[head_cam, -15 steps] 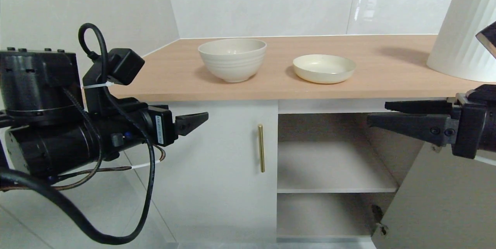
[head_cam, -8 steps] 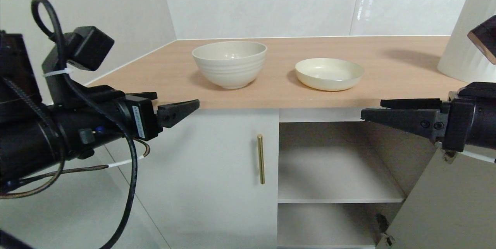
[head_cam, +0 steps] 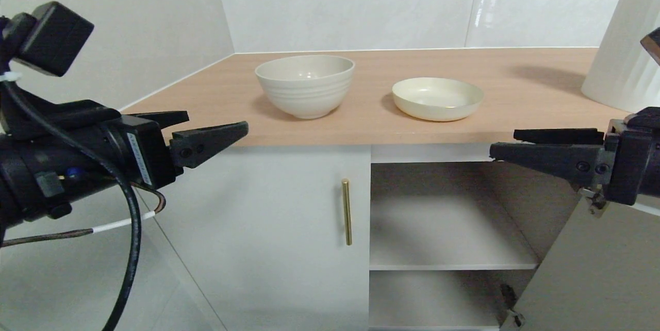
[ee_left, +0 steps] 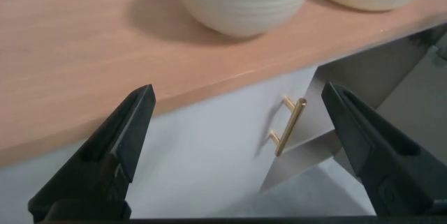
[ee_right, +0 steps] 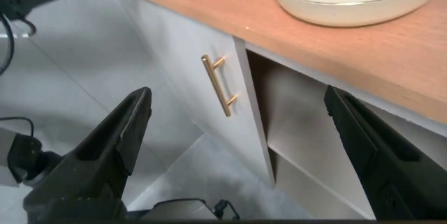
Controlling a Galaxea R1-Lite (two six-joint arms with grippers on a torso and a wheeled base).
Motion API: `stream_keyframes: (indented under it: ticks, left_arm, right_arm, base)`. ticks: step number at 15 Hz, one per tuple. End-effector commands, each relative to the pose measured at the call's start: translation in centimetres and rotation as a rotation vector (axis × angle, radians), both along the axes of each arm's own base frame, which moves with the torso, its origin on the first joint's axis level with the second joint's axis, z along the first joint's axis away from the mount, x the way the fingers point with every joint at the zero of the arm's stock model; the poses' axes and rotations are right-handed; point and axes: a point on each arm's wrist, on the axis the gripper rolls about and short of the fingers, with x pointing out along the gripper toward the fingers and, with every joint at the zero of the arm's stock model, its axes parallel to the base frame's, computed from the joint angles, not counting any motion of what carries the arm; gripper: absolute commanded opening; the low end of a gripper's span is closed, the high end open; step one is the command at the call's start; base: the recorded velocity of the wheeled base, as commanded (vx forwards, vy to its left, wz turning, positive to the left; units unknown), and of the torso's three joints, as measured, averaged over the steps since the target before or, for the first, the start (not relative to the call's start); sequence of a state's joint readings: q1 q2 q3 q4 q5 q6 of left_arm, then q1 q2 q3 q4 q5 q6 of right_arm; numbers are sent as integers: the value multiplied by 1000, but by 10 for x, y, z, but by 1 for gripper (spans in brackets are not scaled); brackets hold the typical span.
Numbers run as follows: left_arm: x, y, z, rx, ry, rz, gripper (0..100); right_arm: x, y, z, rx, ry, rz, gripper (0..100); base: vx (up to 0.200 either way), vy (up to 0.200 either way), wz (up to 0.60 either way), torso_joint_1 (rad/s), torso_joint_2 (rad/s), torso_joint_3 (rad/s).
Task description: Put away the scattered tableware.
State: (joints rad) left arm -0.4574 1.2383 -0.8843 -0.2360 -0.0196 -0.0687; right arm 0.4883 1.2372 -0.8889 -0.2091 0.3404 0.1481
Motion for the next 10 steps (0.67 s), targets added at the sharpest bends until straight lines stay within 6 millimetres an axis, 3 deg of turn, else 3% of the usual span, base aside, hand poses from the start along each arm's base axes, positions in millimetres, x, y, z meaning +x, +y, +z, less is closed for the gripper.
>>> stream_keyframes:
  ticks: [1,4,10]
  left_arm:
    - [-3,1,3,-9,-14,0,100]
    - [-2,1,3,-9,-13,-1,100]
    - [4,-2,1,-3,3,-4,100]
  right_arm:
    - [-1,0,1,2,-6,4,100]
    - [-1,0,1,2,-6,4,100]
    - [0,1,1,2,-3,3,100]
  base:
    - [0,0,0,2,-168,-183]
    - [0,0,0,27,-224,-316]
    - [0,0,0,102,-501,-343]
